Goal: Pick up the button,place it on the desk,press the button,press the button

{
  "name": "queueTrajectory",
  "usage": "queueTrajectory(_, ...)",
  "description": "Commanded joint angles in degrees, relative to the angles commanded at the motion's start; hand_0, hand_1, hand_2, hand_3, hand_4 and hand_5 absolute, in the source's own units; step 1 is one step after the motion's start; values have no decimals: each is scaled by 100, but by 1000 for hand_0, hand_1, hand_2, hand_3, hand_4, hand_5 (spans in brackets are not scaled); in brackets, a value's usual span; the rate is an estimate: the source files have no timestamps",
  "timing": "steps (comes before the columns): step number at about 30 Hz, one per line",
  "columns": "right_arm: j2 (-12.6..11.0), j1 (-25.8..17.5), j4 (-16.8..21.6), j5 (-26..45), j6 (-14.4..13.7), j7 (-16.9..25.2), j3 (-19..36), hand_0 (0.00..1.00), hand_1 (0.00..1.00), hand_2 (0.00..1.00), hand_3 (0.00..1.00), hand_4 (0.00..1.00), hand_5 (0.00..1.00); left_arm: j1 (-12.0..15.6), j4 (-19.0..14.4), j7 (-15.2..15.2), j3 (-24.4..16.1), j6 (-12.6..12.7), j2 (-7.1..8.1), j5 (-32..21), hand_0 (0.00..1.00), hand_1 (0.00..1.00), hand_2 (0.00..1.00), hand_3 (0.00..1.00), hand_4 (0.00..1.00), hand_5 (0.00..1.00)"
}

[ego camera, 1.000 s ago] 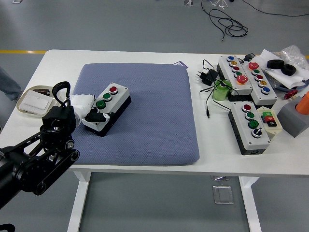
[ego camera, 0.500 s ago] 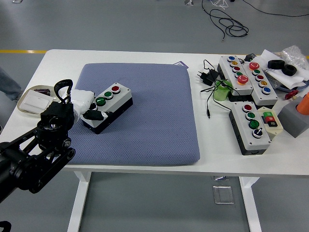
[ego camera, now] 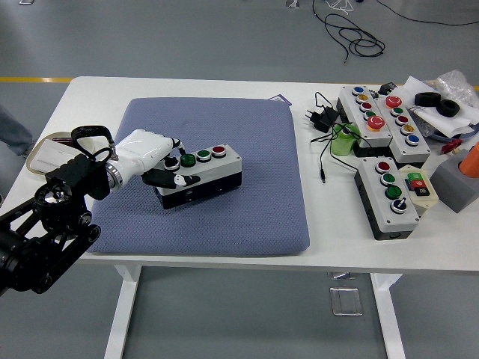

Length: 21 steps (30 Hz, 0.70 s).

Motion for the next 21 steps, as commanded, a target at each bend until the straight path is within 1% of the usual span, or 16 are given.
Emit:
queueTrajectory(1,1,0,0,0,0,0,0,639,473,616,562,303,223,-8,8,-154,0,89,10,0,342,258,224,278,391,2)
queueTrajectory(2,0,1,0,-4,2,1,1,639,473,616,562,303,223,-46,32,-390,25,283,57,0,342,258,224,278,391,2)
queueTrajectory(4,0,2,0,-3,2,0,1,639,473,616,562,303,223,-111,67,-758,121,585,114,0,342,258,224,278,391,2)
queueTrajectory(5,1,3,0,-6,2,-1,4,639,473,616,562,303,222,-133,88,-890,162,679,123,0,349,273,225,273,397,2)
queueTrajectory(8,1,10,0,-12,7,-5,-3,639,473,616,562,303,222,-169,203,-1088,273,829,110,0,349,273,225,273,397,2)
queueTrajectory(11,3,15,0,-27,10,-7,1,640,472,617,562,304,223,-170,284,-1170,341,832,93,0,348,275,230,276,407,2)
queueTrajectory(13,5,14,0,-30,7,-8,7,640,472,617,562,304,223,-139,305,-1190,348,883,84,0,348,275,230,276,407,2)
queueTrajectory(15,6,11,0,-29,5,-6,14,640,472,617,562,304,223,-94,276,-1159,268,992,65,0,348,275,230,276,407,2)
queueTrajectory(16,6,10,0,-34,5,-6,19,640,472,617,562,304,223,-80,259,-1139,233,1048,57,0,348,275,230,276,407,2)
queueTrajectory(17,6,10,0,-44,7,-6,25,640,473,616,562,303,222,-55,219,-1092,162,1145,39,0,359,292,287,327,451,2)
queueTrajectory(20,9,8,0,-61,10,-7,35,640,473,616,562,303,222,-3,87,-939,2,1406,18,0,359,292,287,327,451,2)
queueTrajectory(21,9,8,0,-67,12,-6,36,640,473,616,562,303,222,22,3,-843,-41,1396,28,-80,359,292,287,327,451,2)
